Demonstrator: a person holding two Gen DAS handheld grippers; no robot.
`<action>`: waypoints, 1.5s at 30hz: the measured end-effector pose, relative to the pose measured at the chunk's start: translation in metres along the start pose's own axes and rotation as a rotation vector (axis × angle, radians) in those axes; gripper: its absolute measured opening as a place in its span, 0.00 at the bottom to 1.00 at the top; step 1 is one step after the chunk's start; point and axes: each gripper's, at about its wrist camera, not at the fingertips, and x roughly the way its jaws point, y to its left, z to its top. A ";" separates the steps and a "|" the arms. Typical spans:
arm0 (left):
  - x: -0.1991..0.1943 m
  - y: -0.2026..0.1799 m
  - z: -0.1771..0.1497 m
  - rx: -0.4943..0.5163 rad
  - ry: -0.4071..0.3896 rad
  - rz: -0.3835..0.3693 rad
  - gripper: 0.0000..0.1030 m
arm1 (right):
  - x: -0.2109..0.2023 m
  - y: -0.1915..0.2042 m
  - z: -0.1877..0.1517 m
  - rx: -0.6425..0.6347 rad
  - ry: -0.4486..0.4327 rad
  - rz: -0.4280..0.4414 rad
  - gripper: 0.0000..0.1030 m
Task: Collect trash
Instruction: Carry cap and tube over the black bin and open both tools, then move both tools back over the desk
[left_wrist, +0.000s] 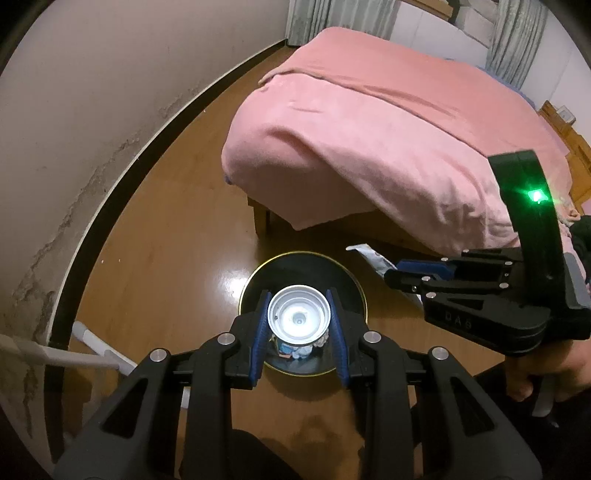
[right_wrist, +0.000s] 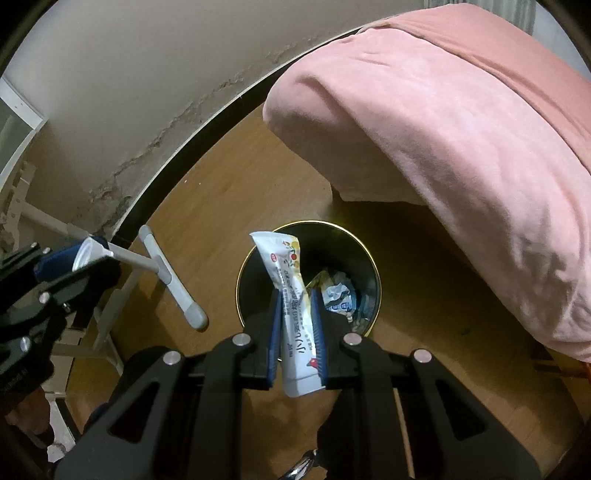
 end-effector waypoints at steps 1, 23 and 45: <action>0.003 0.000 0.001 0.000 0.003 -0.001 0.28 | 0.001 0.000 0.001 0.002 0.000 0.003 0.16; 0.024 -0.017 0.008 0.011 0.029 -0.048 0.34 | -0.020 -0.029 0.002 0.123 -0.092 0.014 0.62; -0.118 0.019 -0.017 -0.066 -0.163 0.190 0.93 | -0.087 0.045 0.009 -0.017 -0.206 -0.025 0.79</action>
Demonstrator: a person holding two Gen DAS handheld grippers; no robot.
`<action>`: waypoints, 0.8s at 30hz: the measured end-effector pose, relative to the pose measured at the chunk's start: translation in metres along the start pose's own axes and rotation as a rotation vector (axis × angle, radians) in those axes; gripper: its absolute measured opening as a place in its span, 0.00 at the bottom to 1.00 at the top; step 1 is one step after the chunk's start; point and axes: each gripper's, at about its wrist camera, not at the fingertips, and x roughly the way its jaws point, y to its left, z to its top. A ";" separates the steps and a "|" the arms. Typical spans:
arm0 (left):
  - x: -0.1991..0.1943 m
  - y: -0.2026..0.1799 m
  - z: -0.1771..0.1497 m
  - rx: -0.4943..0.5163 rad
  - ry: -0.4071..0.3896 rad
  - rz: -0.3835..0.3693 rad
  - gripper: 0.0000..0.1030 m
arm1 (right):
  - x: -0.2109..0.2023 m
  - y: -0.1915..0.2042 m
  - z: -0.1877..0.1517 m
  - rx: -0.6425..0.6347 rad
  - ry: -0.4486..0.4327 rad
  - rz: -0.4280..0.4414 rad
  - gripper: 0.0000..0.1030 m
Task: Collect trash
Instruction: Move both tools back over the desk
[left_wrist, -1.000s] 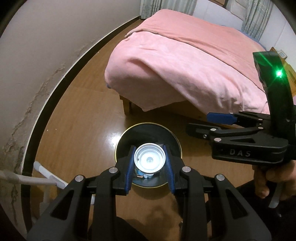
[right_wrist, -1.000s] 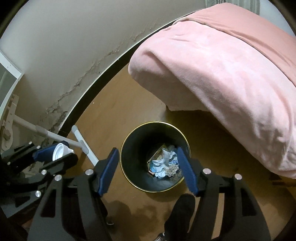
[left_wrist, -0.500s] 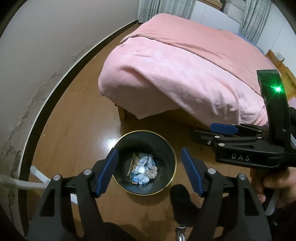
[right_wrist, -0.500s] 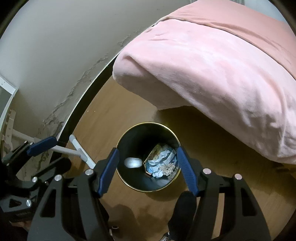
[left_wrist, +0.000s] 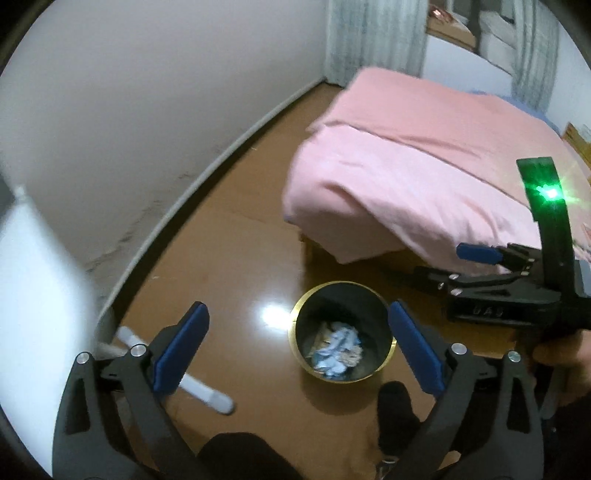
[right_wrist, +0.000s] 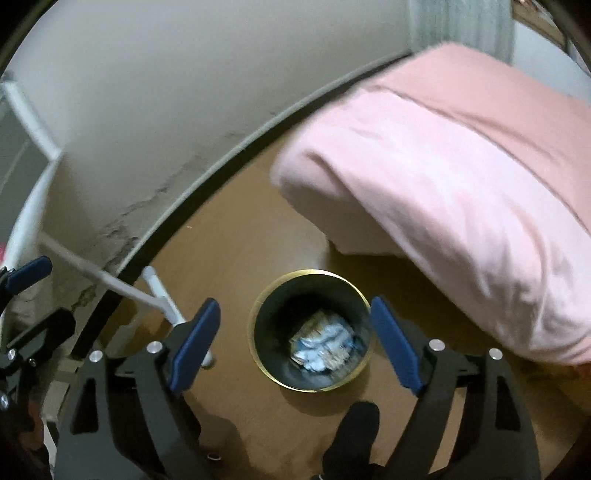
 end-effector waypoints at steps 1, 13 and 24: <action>-0.018 0.015 -0.003 -0.018 -0.014 0.028 0.93 | -0.009 0.014 0.004 -0.025 -0.014 0.010 0.79; -0.172 0.221 -0.113 -0.343 -0.050 0.348 0.93 | -0.057 0.285 0.008 -0.461 -0.060 0.333 0.82; -0.255 0.379 -0.212 -0.571 -0.064 0.555 0.93 | -0.054 0.512 -0.030 -0.782 -0.026 0.507 0.82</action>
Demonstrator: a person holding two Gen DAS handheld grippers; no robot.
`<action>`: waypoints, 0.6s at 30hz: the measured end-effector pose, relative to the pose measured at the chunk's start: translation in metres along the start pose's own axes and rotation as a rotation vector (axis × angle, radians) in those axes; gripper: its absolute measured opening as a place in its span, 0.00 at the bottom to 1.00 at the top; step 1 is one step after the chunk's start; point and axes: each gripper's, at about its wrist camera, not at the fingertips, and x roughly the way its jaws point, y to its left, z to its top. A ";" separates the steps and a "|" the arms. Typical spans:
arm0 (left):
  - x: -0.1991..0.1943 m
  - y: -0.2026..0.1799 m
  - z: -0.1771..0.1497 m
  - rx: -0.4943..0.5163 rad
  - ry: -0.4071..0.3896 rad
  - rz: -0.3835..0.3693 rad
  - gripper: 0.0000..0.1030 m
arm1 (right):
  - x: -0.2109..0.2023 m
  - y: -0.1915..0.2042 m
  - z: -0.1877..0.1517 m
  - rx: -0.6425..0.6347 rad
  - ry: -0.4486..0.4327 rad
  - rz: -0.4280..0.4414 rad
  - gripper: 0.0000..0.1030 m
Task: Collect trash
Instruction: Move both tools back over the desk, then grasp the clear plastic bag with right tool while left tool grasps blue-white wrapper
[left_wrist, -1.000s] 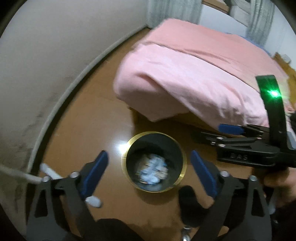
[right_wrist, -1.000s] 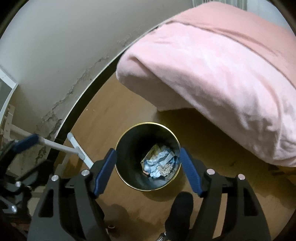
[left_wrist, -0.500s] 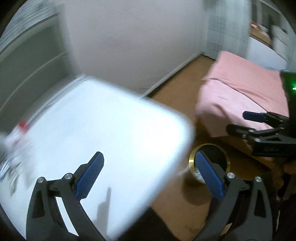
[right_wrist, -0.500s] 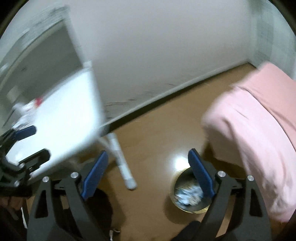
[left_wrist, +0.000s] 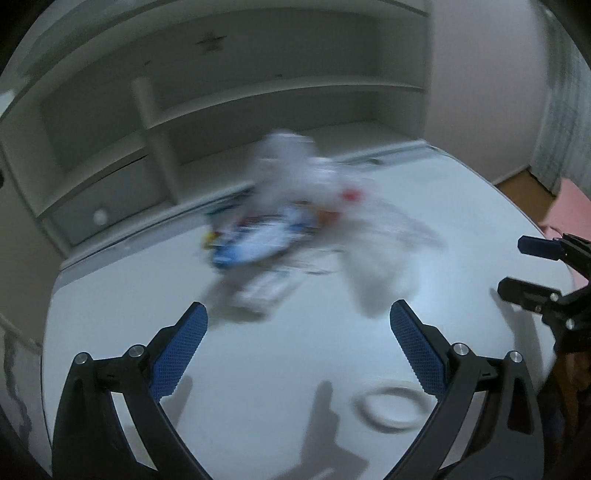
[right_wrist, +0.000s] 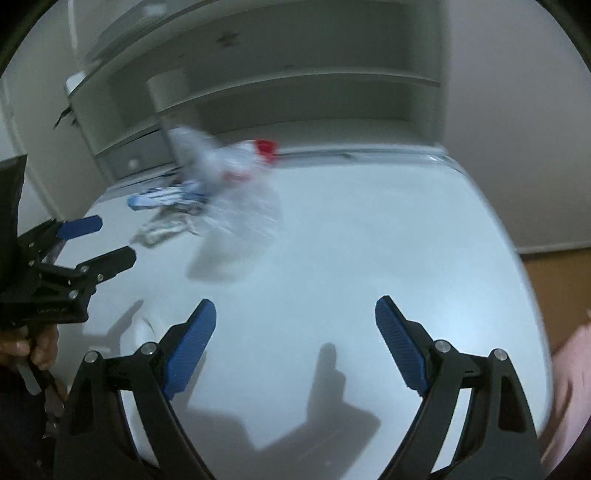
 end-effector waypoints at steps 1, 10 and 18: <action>0.004 0.009 0.003 -0.006 -0.002 -0.004 0.93 | 0.013 0.011 0.011 -0.022 0.007 0.008 0.82; 0.053 0.037 0.031 0.015 -0.027 0.008 0.93 | 0.091 0.042 0.072 -0.067 0.055 -0.051 0.77; 0.061 0.027 0.038 0.051 -0.018 -0.021 0.31 | 0.099 0.035 0.075 -0.049 0.076 -0.069 0.11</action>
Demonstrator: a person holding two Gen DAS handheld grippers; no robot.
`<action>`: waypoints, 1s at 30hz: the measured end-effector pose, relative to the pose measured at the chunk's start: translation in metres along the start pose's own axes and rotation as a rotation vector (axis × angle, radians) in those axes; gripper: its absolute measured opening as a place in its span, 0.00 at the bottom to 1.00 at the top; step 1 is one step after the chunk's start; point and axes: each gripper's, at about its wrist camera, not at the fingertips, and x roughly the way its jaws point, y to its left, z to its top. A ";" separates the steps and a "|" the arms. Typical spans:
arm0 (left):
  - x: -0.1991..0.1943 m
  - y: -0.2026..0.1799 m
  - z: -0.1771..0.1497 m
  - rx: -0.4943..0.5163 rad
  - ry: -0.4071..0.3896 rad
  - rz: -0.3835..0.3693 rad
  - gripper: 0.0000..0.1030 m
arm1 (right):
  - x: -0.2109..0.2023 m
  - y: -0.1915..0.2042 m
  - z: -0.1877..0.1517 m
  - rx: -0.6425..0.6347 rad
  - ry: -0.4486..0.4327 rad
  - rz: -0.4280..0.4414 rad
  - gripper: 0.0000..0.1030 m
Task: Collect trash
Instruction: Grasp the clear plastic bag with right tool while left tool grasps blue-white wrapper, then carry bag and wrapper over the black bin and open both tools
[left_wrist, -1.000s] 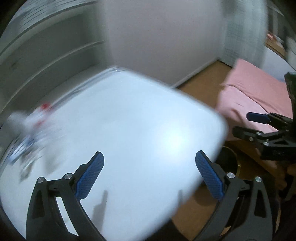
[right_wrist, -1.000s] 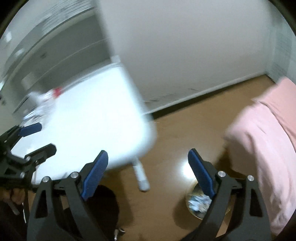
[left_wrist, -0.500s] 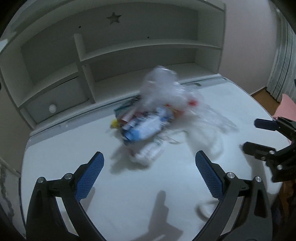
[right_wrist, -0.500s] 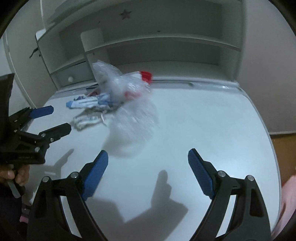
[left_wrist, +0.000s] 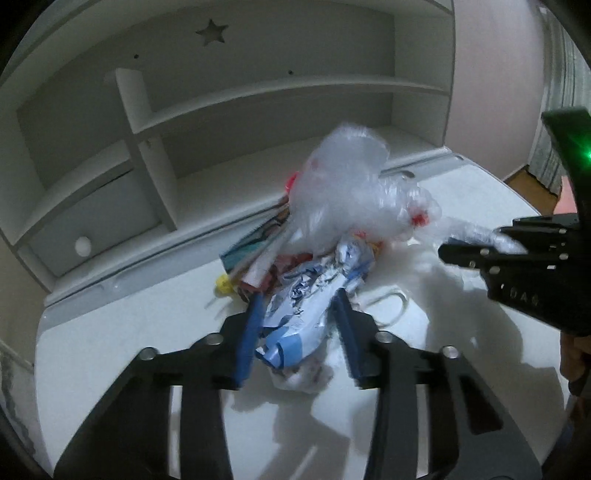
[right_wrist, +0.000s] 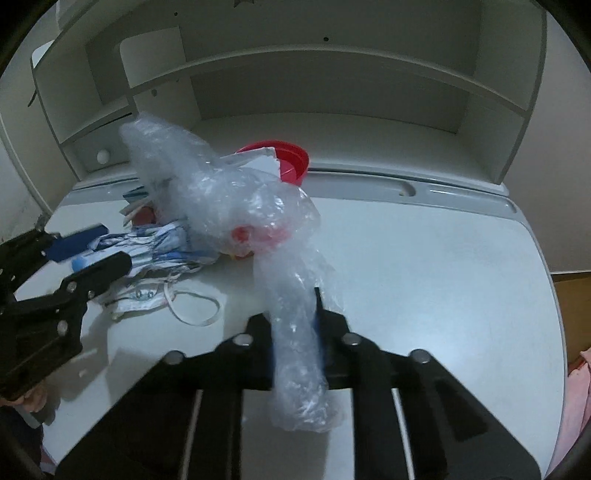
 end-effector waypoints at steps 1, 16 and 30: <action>-0.002 -0.003 0.000 0.001 0.001 0.014 0.28 | -0.004 -0.001 -0.001 0.006 -0.006 -0.001 0.11; -0.061 -0.086 0.014 0.020 -0.075 -0.076 0.20 | -0.123 -0.087 -0.057 0.160 -0.149 -0.063 0.07; -0.072 -0.353 0.010 0.301 -0.054 -0.445 0.20 | -0.254 -0.289 -0.266 0.584 -0.147 -0.373 0.08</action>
